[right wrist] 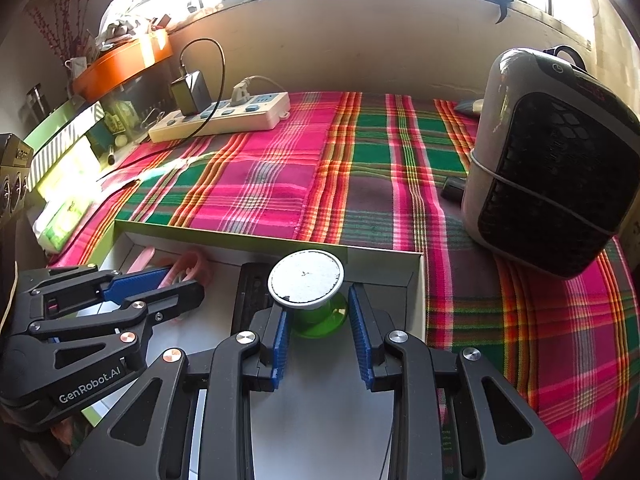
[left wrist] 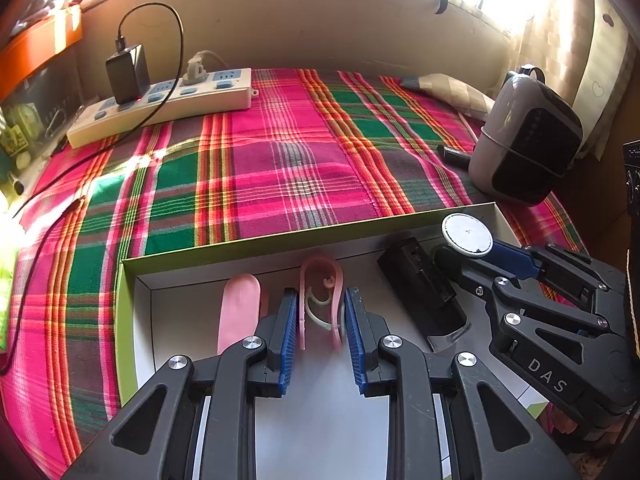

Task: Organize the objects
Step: 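Lower the held clip and spool with both grippers into the white box, then open left gripper to release the pink clip while right gripper releases the spool, then withdraw both grippers from the box back toward the loose items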

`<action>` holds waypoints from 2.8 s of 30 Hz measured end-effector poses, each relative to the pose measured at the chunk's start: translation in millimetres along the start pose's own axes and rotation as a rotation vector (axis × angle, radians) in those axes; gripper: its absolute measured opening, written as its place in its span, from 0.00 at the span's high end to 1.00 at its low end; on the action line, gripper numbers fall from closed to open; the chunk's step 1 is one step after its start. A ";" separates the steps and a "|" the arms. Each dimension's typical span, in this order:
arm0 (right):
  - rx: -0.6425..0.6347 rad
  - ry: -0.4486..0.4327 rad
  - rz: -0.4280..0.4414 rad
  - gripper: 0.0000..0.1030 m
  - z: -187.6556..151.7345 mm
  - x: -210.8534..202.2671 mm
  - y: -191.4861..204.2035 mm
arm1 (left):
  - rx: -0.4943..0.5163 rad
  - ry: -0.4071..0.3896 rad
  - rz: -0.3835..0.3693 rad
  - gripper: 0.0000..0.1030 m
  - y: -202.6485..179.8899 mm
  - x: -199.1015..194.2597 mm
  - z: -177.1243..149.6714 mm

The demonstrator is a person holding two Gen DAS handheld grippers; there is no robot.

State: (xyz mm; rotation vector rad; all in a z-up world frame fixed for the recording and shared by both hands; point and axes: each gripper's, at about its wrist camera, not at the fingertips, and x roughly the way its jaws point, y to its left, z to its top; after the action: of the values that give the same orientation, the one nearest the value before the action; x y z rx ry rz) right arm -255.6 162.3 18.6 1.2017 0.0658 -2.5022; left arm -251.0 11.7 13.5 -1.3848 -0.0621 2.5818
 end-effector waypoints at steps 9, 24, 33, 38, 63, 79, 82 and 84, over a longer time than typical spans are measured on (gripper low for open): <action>-0.001 0.001 -0.008 0.71 -0.7 -0.2 -0.2 | 0.000 0.000 0.007 0.73 -0.5 -0.7 -1.0; 0.006 -0.005 -0.003 0.66 -2.4 -2.5 0.3 | -0.005 -0.004 0.003 0.70 -0.1 -5.6 -3.3; 0.018 -0.013 -0.002 0.65 -2.6 -5.2 -0.4 | -0.005 -0.007 -0.001 0.69 -0.8 -9.4 -3.7; 0.024 -0.019 -0.003 0.60 -3.6 -8.4 -0.2 | -0.005 -0.014 -0.006 0.66 -1.8 -14.5 -5.7; 0.043 -0.072 -0.011 0.59 -24.6 -51.3 13.6 | -0.005 -0.100 -0.002 0.62 -3.7 -65.3 -31.8; 0.064 -0.090 0.000 0.59 -58.9 -79.3 21.2 | -0.024 -0.151 -0.008 0.61 4.4 -100.7 -67.3; 0.055 -0.089 0.000 0.59 -66.3 -83.1 24.7 | -0.039 -0.152 -0.005 0.61 7.4 -103.8 -74.4; 0.056 -0.086 0.007 0.59 -72.2 -85.6 26.6 | -0.048 -0.154 -0.009 0.61 9.1 -106.7 -80.1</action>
State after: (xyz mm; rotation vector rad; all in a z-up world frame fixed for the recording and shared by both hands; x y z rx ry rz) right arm -143.7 177.5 40.9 1.1126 -0.0308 -2.5618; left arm -129.0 -23.9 54.9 -1.1947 -0.1544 2.6915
